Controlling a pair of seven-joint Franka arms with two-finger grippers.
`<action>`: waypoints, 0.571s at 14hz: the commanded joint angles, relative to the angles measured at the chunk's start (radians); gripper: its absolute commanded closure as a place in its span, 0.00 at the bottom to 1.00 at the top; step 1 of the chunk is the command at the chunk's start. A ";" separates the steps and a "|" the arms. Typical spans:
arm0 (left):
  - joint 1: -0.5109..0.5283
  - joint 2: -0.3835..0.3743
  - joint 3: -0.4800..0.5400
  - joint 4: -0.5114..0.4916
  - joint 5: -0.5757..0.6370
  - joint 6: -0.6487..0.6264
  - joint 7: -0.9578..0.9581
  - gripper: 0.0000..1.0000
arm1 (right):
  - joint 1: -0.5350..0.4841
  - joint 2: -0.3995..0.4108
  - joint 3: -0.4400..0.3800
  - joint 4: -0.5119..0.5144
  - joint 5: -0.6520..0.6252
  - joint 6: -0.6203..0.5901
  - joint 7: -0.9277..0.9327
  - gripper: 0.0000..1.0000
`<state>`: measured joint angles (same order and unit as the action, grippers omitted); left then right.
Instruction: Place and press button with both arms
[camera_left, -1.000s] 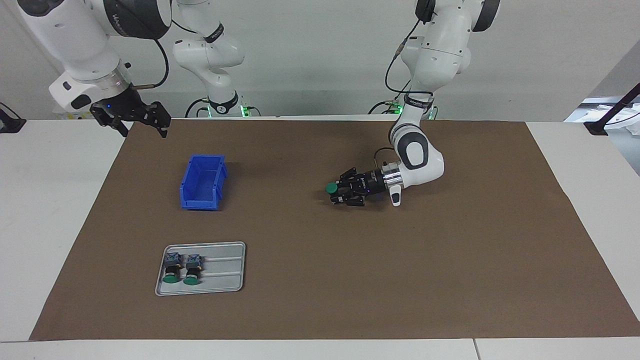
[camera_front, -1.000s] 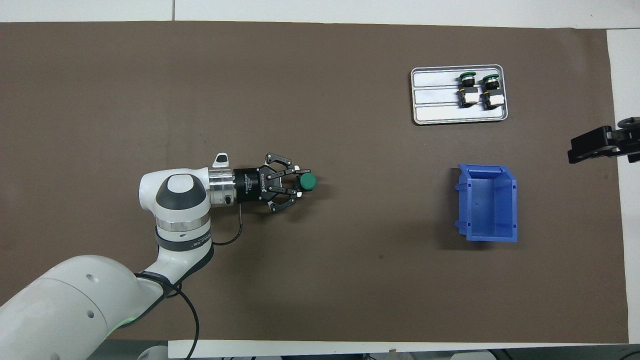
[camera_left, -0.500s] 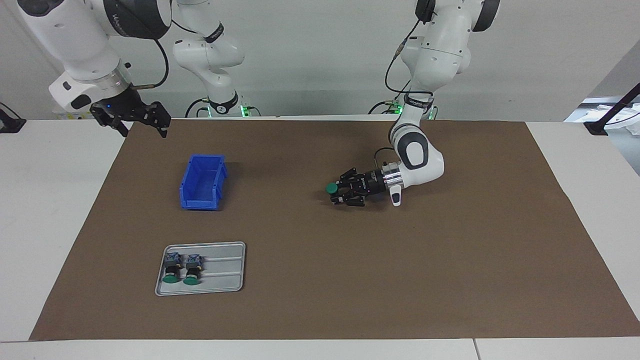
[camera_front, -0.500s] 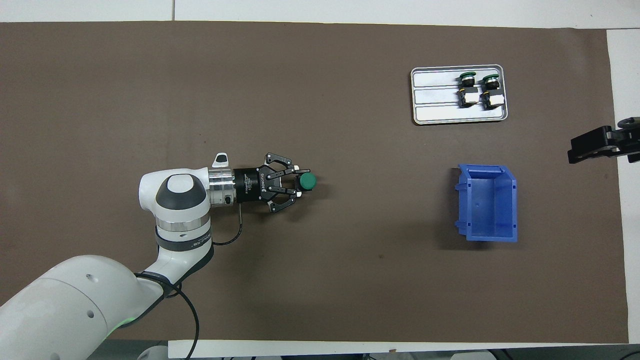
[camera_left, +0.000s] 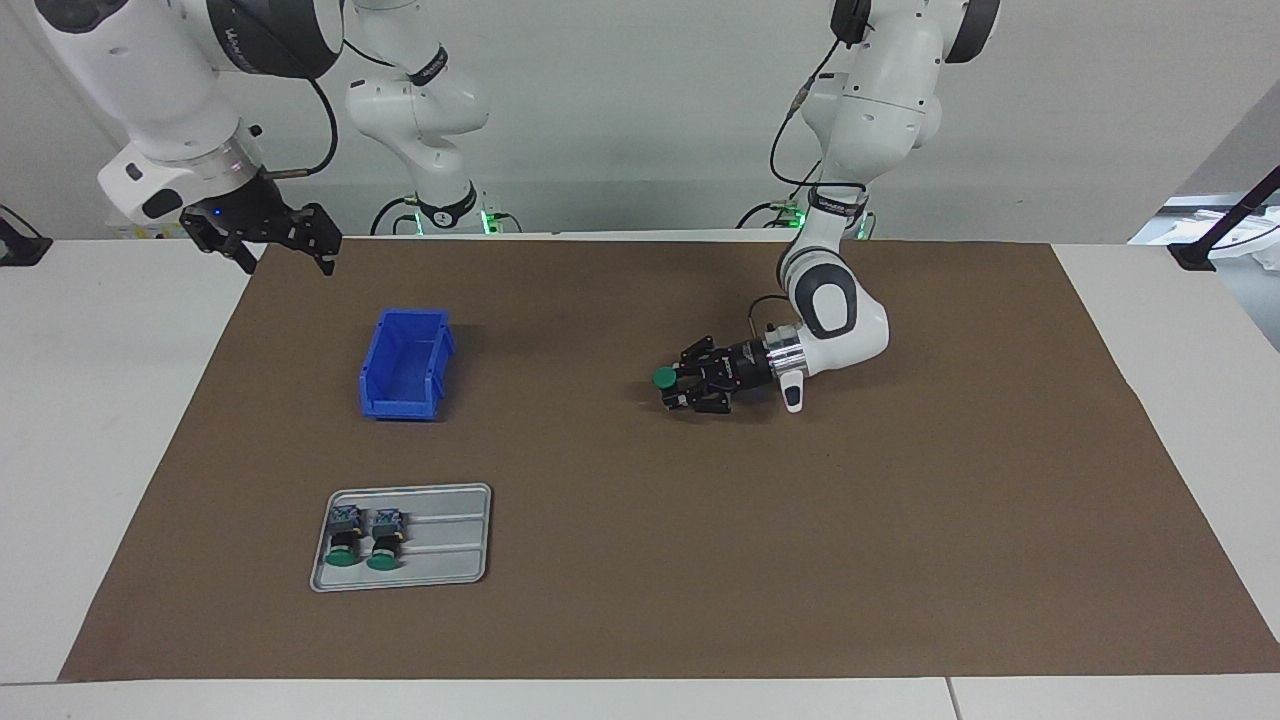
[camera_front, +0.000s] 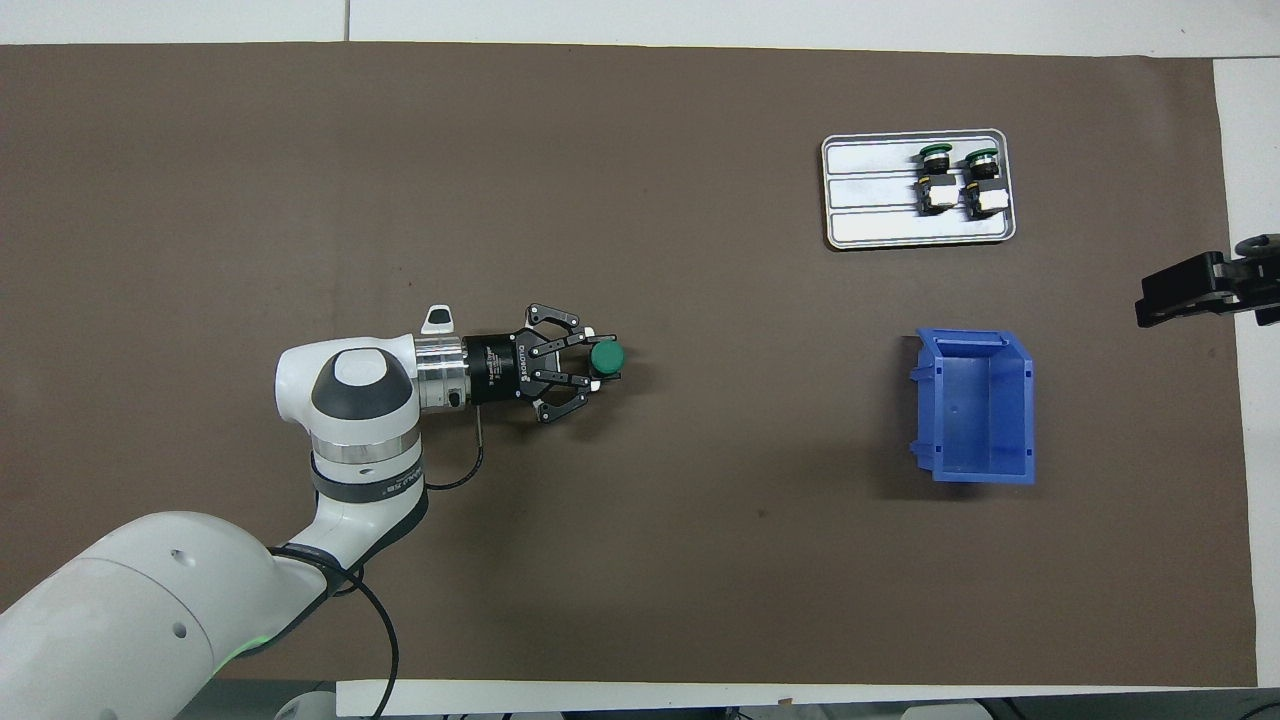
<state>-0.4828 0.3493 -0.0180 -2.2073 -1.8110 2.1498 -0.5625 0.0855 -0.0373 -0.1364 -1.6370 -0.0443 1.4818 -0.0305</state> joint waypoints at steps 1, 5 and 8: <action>-0.036 -0.016 0.007 -0.017 -0.022 0.088 -0.020 0.43 | -0.004 -0.019 0.001 -0.020 0.001 -0.006 -0.022 0.01; -0.046 -0.027 0.009 -0.012 -0.022 0.094 -0.040 0.00 | -0.004 -0.019 0.001 -0.020 0.001 -0.006 -0.022 0.01; -0.046 -0.033 0.010 -0.017 -0.022 0.093 -0.040 0.00 | -0.004 -0.019 0.001 -0.020 0.001 -0.006 -0.022 0.01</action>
<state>-0.5150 0.3407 -0.0176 -2.2066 -1.8129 2.2219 -0.5891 0.0855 -0.0373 -0.1364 -1.6370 -0.0443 1.4818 -0.0305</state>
